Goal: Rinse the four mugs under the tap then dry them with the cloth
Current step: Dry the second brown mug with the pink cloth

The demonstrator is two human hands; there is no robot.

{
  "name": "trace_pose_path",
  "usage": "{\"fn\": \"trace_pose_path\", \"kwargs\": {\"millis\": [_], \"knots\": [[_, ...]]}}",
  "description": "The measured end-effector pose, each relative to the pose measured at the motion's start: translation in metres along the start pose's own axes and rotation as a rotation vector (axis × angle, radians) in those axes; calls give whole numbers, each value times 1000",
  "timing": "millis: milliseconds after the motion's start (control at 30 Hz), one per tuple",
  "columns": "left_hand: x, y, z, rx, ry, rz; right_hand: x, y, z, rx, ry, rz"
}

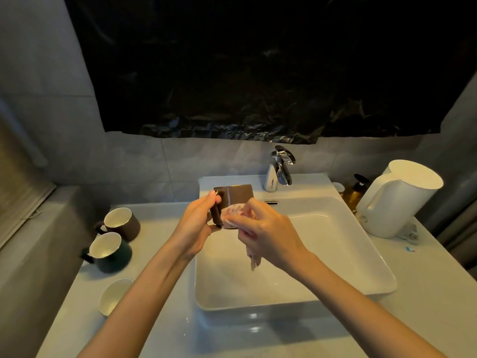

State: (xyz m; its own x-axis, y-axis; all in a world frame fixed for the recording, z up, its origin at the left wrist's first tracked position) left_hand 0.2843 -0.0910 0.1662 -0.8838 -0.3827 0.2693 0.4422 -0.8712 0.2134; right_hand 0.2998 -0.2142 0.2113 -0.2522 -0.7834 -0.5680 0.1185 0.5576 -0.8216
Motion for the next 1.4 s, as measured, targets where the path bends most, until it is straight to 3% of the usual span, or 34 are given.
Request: {"fn": "trace_pose_path", "kwargs": {"millis": [200, 433, 633, 833, 1000, 1067, 1233, 1400], "knots": [[-6, -2, -1, 9, -52, -73, -39, -18, 18, 88, 104, 53], [-16, -5, 1, 24, -83, -62, -17, 3, -2, 63, -69, -103], [-21, 0, -6, 75, -152, -132, -48, -19, 34, 75, 142, 31], [-26, -5, -6, 52, -158, -113, -16, 8, -2, 46, -103, -136], [-26, -3, -11, 68, -182, -130, -44, -19, 40, -55, 133, 64], [-26, -3, -9, 125, -186, -151, -45, -21, 41, -66, 118, 86], [-28, -6, -4, 102, -172, -116, -13, -3, 2, -68, -121, -54], [-30, -5, -10, 159, -212, -128, -39, -20, 43, -124, 97, 138]]}}
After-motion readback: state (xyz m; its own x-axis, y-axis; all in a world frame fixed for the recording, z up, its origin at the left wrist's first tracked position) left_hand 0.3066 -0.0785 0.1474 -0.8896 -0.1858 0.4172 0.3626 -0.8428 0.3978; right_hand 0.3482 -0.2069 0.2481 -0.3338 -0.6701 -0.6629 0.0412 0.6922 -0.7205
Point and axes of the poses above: each hand's wrist, its own x-axis away from the middle knuckle, its own y-axis out of the palm, z = x × y, the point moved 9 cm from there along -x, towards the middle knuckle, and after that the axes turned 6 degrees about -y, right-handed, at the moved point
